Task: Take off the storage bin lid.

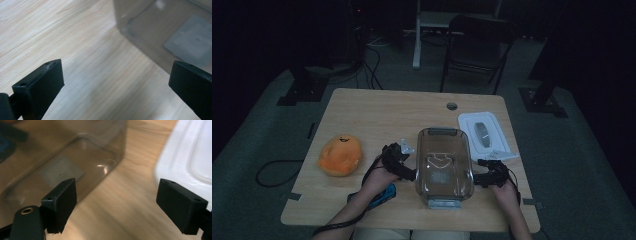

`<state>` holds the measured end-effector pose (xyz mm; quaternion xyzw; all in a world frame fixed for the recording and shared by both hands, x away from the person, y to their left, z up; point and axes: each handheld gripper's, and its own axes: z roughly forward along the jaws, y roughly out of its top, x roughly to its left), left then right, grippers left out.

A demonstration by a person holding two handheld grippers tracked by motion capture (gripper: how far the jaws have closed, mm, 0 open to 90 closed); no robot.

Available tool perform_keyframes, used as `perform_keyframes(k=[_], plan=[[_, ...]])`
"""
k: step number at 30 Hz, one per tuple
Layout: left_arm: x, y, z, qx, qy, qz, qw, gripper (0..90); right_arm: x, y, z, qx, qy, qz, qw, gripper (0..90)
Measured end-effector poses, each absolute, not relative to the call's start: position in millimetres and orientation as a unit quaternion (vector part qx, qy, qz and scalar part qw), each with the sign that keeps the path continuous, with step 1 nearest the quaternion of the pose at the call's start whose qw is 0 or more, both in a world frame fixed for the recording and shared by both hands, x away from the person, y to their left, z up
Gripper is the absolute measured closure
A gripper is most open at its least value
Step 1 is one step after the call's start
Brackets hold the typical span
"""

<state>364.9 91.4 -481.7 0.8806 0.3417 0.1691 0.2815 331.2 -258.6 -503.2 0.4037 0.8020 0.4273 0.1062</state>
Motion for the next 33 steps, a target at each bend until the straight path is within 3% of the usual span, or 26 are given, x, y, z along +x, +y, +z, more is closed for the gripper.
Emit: perform_keyframes(k=[17,33], plan=[[382,136,-470,0.864,0.378,0.200,0.265,0.4,307,-214,-507,0.350,0.821,0.440,0.098,13.3],[354,197,-433,0.841,0.420,0.211,0.269,0.4,285,-241,-515,0.385,0.818,0.406,0.133,13.3]])
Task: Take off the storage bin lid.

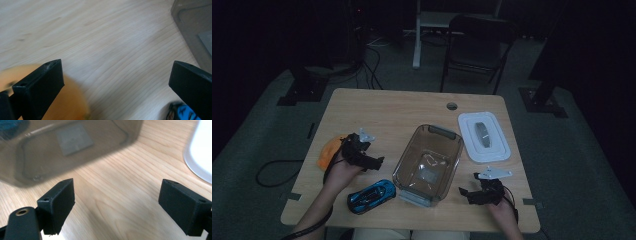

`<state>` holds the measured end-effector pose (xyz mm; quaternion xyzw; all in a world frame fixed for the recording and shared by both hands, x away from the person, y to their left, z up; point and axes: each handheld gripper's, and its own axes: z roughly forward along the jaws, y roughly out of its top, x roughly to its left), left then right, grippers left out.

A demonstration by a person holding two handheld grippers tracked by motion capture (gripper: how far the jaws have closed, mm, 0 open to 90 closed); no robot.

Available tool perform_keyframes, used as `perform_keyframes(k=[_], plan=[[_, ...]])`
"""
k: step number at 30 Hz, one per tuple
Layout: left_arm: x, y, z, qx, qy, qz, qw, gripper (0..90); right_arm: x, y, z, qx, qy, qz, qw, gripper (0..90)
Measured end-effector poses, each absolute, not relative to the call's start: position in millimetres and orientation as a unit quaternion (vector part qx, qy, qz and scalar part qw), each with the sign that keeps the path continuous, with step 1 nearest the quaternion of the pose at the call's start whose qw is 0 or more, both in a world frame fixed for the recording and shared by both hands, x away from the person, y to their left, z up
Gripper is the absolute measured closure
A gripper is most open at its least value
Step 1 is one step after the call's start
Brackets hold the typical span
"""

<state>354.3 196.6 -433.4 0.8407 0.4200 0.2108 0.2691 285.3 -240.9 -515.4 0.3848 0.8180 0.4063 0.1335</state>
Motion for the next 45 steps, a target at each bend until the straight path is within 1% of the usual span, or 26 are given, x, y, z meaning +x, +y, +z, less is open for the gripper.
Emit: perform_keyframes(k=[3,4,5,9,14,19,23,25,27,30,33,34,36,40,45], plan=[[349,214,-425,0.834,0.430,0.216,0.272,0.4,281,-247,-516,0.391,0.816,0.402,0.137,13.3],[349,214,-425,0.834,0.430,0.216,0.272,0.4,281,-247,-516,0.391,0.816,0.402,0.137,13.3],[347,226,-422,0.827,0.442,0.220,0.268,0.4,280,-249,-517,0.394,0.816,0.400,0.137,13.3],[343,250,-420,0.811,0.466,0.230,0.270,0.4,275,-256,-519,0.402,0.815,0.392,0.144,13.4],[339,275,-430,0.795,0.491,0.235,0.268,0.4,272,-262,-521,0.407,0.815,0.383,0.151,13.4],[342,289,-444,0.792,0.499,0.236,0.260,0.4,268,-268,-524,0.417,0.814,0.370,0.161,13.4],[348,294,-454,0.789,0.504,0.228,0.268,0.4,265,-272,-526,0.423,0.813,0.363,0.166,13.4],[350,296,-458,0.787,0.504,0.236,0.265,0.4,265,-273,-527,0.427,0.813,0.358,0.170,13.5],[352,298,-461,0.781,0.503,0.238,0.282,0.4,265,-273,-527,0.428,0.811,0.359,0.172,13.5],[354,298,-464,0.776,0.504,0.245,0.288,0.4,264,-271,-528,0.425,0.815,0.351,0.181,13.4],[354,295,-465,0.776,0.508,0.244,0.282,0.4,265,-271,-528,0.426,0.814,0.351,0.181,13.3],[354,291,-465,0.782,0.512,0.244,0.259,0.4,265,-271,-528,0.426,0.814,0.351,0.181,13.3],[355,288,-465,0.786,0.511,0.246,0.248,0.4,265,-271,-528,0.426,0.815,0.350,0.180,12.5],[359,291,-465,0.779,0.525,0.232,0.254,0.3,266,-271,-528,0.426,0.814,0.350,0.180,12.3],[356,290,-471,0.784,0.517,0.231,0.252,0.3,266,-270,-528,0.426,0.815,0.350,0.180,12.3]])
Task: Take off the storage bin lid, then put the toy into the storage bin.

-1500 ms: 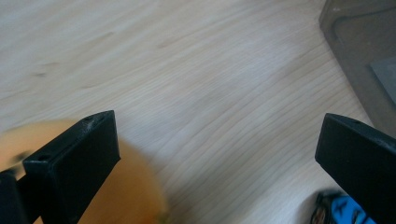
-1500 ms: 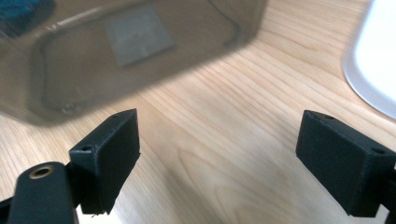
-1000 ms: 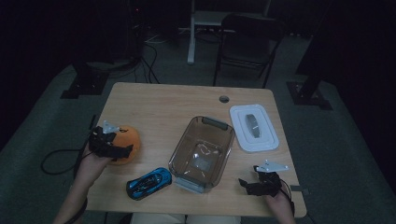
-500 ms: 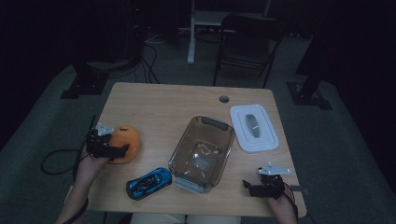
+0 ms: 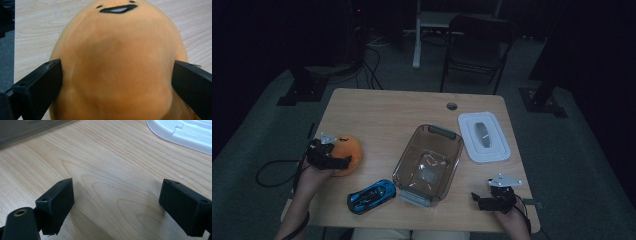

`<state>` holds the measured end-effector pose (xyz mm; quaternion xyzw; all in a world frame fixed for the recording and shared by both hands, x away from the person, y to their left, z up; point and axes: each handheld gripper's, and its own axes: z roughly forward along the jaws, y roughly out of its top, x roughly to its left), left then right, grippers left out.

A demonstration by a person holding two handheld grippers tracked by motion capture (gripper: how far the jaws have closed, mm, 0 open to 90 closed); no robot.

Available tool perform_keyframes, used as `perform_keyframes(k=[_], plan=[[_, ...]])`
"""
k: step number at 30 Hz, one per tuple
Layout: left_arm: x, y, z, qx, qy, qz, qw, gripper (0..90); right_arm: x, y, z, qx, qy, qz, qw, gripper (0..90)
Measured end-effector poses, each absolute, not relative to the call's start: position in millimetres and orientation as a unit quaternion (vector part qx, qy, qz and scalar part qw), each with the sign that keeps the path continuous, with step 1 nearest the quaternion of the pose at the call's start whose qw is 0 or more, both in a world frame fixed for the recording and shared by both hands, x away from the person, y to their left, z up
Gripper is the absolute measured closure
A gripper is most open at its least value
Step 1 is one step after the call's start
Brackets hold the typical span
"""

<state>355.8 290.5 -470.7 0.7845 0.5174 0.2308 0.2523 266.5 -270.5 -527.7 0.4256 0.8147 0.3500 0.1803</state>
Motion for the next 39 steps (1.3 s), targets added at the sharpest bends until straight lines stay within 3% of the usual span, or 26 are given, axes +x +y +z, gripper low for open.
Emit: perform_keyframes(k=[7,12,21,26,39], plan=[[355,292,-475,0.789,0.519,0.219,0.246,3.0,267,-270,-528,0.425,0.815,0.350,0.180,12.3],[351,296,-469,0.788,0.516,0.218,0.254,29.9,268,-270,-528,0.424,0.816,0.350,0.181,12.3],[347,300,-458,0.784,0.512,0.222,0.271,54.6,268,-270,-528,0.425,0.815,0.349,0.181,12.3],[348,301,-448,0.788,0.503,0.227,0.274,60.0,268,-270,-528,0.425,0.815,0.349,0.181,12.3],[342,287,-412,0.793,0.462,0.221,0.329,60.1,268,-270,-528,0.425,0.815,0.349,0.181,12.3]])
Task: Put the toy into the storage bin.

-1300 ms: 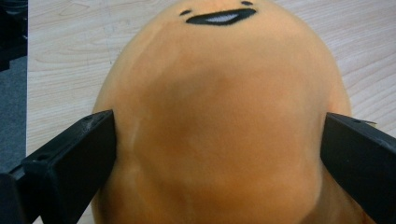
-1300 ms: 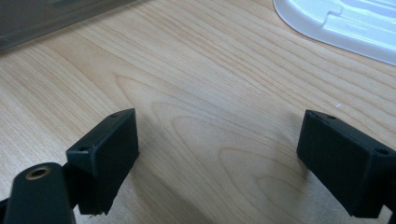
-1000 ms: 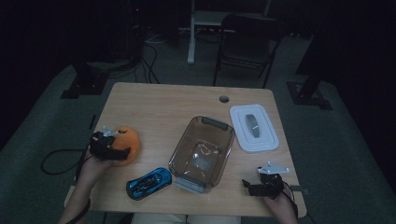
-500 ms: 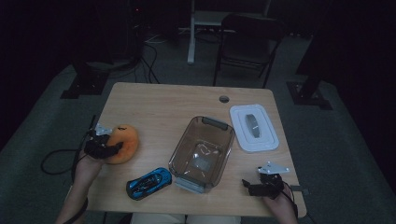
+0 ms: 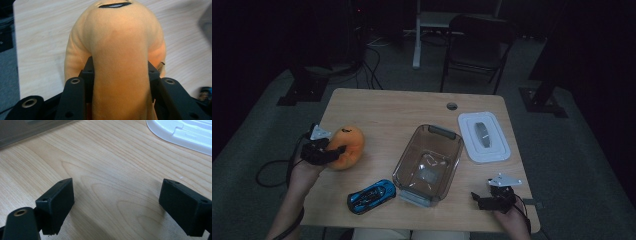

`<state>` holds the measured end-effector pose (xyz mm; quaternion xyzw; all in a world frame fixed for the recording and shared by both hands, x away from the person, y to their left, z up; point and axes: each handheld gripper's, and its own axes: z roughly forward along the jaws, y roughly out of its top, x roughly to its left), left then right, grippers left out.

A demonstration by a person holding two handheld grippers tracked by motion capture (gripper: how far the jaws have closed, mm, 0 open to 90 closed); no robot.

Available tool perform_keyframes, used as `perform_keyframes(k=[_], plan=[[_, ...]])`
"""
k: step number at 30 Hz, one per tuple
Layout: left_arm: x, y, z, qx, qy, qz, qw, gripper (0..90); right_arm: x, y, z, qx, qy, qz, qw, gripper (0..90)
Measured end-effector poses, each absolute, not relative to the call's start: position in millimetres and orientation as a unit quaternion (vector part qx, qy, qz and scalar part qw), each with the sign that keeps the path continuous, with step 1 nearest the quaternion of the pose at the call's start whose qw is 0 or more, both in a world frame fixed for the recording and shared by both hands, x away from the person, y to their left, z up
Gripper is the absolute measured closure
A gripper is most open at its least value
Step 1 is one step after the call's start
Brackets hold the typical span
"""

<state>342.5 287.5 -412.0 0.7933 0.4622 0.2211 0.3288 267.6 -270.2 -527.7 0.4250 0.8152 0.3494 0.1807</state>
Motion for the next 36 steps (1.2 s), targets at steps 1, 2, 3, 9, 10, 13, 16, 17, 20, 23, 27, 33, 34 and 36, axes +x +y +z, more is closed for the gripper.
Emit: perform_keyframes(k=[1,2,3,9,10,13,16,17,20,23,27,33,34,36], plan=[[342,284,-408,0.797,0.453,0.221,0.332,60.1,268,-270,-528,0.425,0.815,0.349,0.181,12.3],[342,283,-405,0.799,0.449,0.219,0.335,60.0,268,-270,-528,0.425,0.815,0.349,0.181,12.4],[343,280,-402,0.800,0.445,0.216,0.340,60.1,268,-270,-528,0.425,0.815,0.349,0.181,12.3],[343,263,-385,0.810,0.411,0.211,0.360,60.0,268,-270,-528,0.424,0.815,0.349,0.181,12.3],[343,260,-382,0.811,0.407,0.212,0.364,60.0,268,-270,-528,0.425,0.815,0.349,0.181,12.3],[345,250,-371,0.814,0.392,0.211,0.372,59.9,268,-270,-528,0.425,0.815,0.349,0.181,12.4],[346,241,-363,0.819,0.377,0.210,0.378,59.9,268,-270,-528,0.425,0.815,0.349,0.181,12.4],[346,236,-360,0.821,0.372,0.209,0.380,59.9,268,-270,-528,0.425,0.815,0.349,0.181,12.4],[347,226,-352,0.826,0.357,0.204,0.387,59.9,268,-270,-528,0.425,0.815,0.349,0.181,12.4],[348,216,-345,0.830,0.342,0.203,0.391,59.8,268,-270,-528,0.425,0.815,0.350,0.181,12.4],[349,199,-336,0.836,0.321,0.197,0.400,59.8,268,-270,-528,0.426,0.815,0.349,0.181,12.4],[350,171,-325,0.846,0.278,0.189,0.414,59.7,268,-270,-528,0.426,0.815,0.349,0.181,12.4],[350,166,-325,0.847,0.273,0.186,0.416,59.6,268,-270,-528,0.426,0.815,0.349,0.181,12.4],[351,156,-323,0.853,0.260,0.177,0.418,59.6,268,-270,-528,0.426,0.815,0.349,0.182,12.4]])
